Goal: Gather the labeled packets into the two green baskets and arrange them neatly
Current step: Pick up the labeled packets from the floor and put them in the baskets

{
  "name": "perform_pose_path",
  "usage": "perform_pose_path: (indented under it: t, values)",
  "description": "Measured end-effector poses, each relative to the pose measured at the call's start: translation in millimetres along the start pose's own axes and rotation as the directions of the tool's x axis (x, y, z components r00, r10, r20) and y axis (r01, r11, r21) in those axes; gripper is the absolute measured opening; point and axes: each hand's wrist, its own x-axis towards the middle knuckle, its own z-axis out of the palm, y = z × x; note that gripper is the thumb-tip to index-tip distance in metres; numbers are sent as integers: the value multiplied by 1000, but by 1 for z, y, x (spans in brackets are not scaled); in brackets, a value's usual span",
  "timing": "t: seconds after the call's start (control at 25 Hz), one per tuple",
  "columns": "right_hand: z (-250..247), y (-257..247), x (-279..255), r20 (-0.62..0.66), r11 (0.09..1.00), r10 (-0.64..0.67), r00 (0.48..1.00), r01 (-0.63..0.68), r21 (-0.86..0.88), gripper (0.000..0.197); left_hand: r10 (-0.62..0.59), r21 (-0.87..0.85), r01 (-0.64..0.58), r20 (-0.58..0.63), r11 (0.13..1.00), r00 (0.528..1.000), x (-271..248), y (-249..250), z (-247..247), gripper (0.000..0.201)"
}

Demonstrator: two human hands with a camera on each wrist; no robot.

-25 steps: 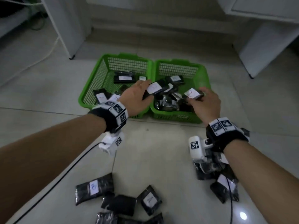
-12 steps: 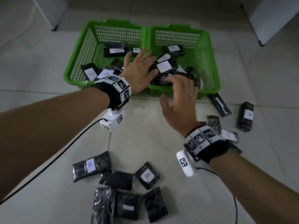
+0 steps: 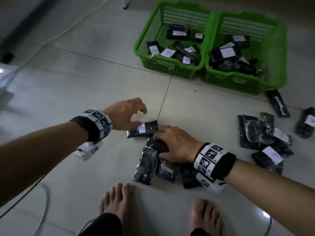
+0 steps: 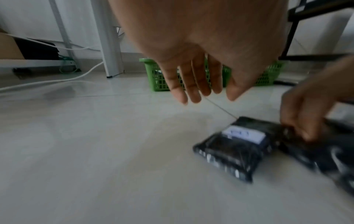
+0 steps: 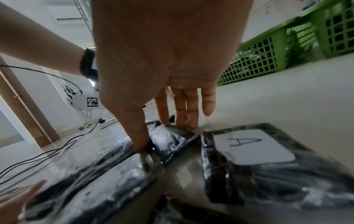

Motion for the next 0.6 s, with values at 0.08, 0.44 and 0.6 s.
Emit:
perform_pose_path:
  t: [0.08, 0.44, 0.6]
  values:
    - [-2, 4, 5, 28, 1000, 22, 999, -22, 15, 53, -34, 17, 33, 74, 999, 997, -16, -1, 14, 54]
    - [-10, 25, -6, -179, 813, 381, 907, -236, 533, 26, -144, -73, 139, -67, 988, 987, -24, 2, 30, 54]
    - [-49, 46, -26, -73, 533, 540, 839, -274, 800, 31, 13, -124, -46, -255, 991, 967, 5, 12, 6, 55]
